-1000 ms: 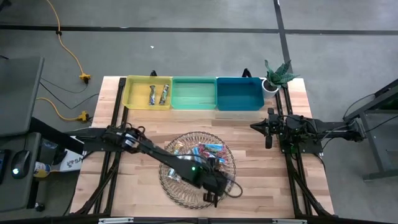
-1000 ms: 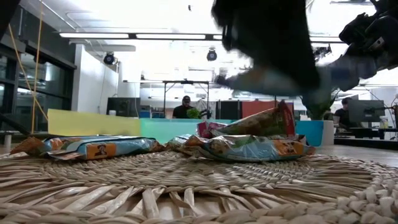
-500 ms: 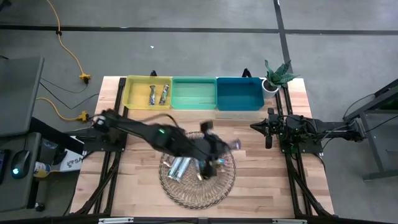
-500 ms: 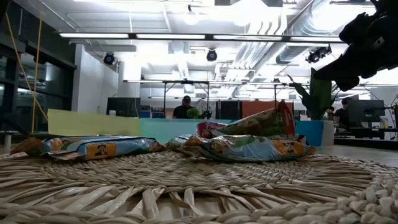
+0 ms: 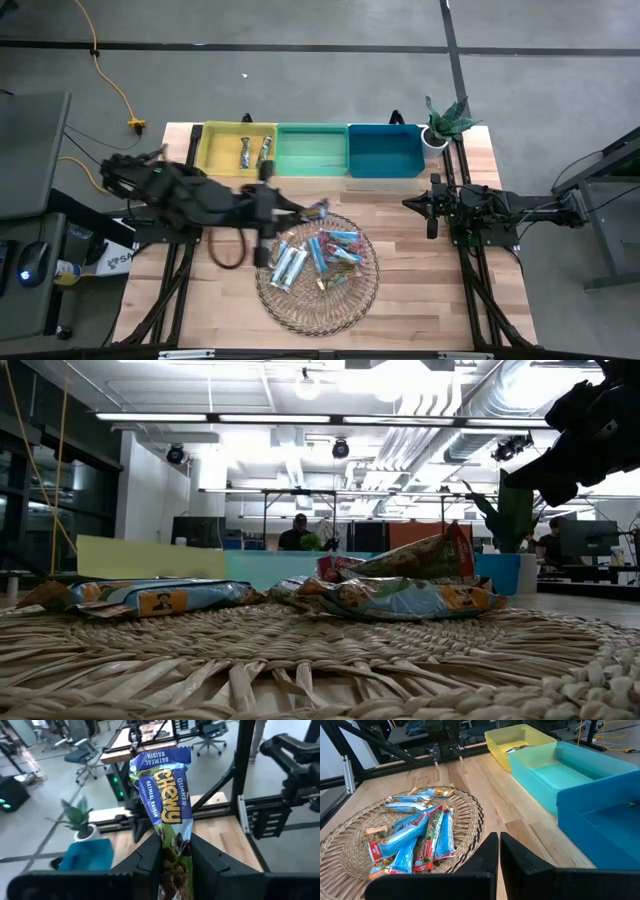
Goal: Pick and place Granola Bars by type
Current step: Put the blue granola bar into the yellow bin
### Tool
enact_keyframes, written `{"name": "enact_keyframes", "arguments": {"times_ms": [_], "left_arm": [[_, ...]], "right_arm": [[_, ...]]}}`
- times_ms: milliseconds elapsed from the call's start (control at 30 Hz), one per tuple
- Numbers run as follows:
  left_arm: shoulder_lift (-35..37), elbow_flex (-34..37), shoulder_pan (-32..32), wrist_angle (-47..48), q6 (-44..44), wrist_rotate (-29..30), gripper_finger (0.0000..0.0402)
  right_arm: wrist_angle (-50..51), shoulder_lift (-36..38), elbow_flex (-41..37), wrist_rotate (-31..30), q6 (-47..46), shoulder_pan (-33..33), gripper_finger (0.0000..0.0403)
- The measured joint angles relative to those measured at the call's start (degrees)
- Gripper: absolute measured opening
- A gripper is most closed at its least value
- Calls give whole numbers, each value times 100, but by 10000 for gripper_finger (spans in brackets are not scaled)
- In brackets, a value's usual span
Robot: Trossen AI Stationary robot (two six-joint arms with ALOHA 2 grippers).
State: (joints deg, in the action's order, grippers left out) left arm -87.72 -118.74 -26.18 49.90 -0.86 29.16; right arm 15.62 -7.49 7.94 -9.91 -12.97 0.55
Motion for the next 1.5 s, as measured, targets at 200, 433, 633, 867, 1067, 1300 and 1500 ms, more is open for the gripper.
{"name": "enact_keyframes", "arguments": {"times_ms": [200,433,633,867,1067,1300,1500], "left_arm": [[591,4,-612,1016,415,1456,75],[1249,69,-1522,2099,1676,3511,75],[1646,801,-1762,3502,4179,5305,75],[1869,1726,-487,4007,5469,5791,75],[1920,2219,1574,4008,5189,5204,75],[1926,2973,4122,3850,5161,4196,75],[1919,4309,5724,1423,3057,2413,75]], "right_arm": [[0,0,0,0,0,1,0],[0,0,0,0,0,-1,0],[0,0,0,0,0,1,0],[0,0,0,0,0,1,0],[0,0,0,2,0,-1,0],[1,0,0,0,0,-1,0],[2,0,0,0,0,0,0]]}}
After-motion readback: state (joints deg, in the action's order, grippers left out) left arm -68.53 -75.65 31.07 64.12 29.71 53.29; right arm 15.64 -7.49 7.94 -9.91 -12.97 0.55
